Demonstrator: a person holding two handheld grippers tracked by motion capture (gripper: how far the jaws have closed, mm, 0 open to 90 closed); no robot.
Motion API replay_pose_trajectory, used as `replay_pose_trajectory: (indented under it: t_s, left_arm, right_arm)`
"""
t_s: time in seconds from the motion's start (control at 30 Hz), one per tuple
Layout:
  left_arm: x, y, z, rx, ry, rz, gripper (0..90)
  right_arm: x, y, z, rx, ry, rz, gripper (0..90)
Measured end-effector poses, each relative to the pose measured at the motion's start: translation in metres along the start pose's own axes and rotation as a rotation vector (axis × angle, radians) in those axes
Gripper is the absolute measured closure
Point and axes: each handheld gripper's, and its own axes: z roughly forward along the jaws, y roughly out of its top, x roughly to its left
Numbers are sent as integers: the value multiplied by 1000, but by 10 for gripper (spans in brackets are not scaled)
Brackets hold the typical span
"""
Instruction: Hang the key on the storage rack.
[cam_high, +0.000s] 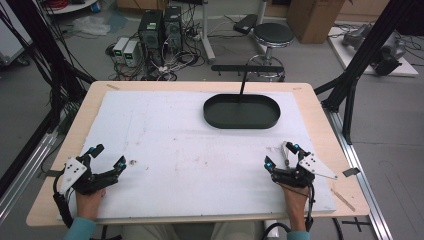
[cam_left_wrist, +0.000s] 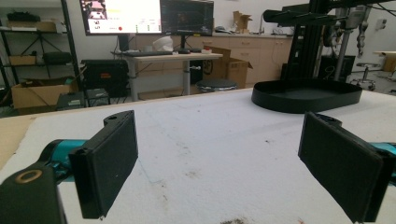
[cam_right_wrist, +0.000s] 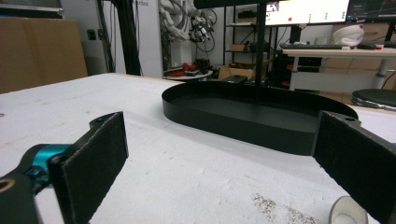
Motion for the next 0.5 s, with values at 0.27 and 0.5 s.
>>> replay_pose_trajectory:
  t_s: [0.27,0.5]
  left_arm:
    - [0,0,0,-1,2,8,124]
    - [0,0,0,5,1,6,124]
  right_arm:
    - [1,0,0,0,-6,-7,29]
    - [1,0,0,-5,-11,-13,29]
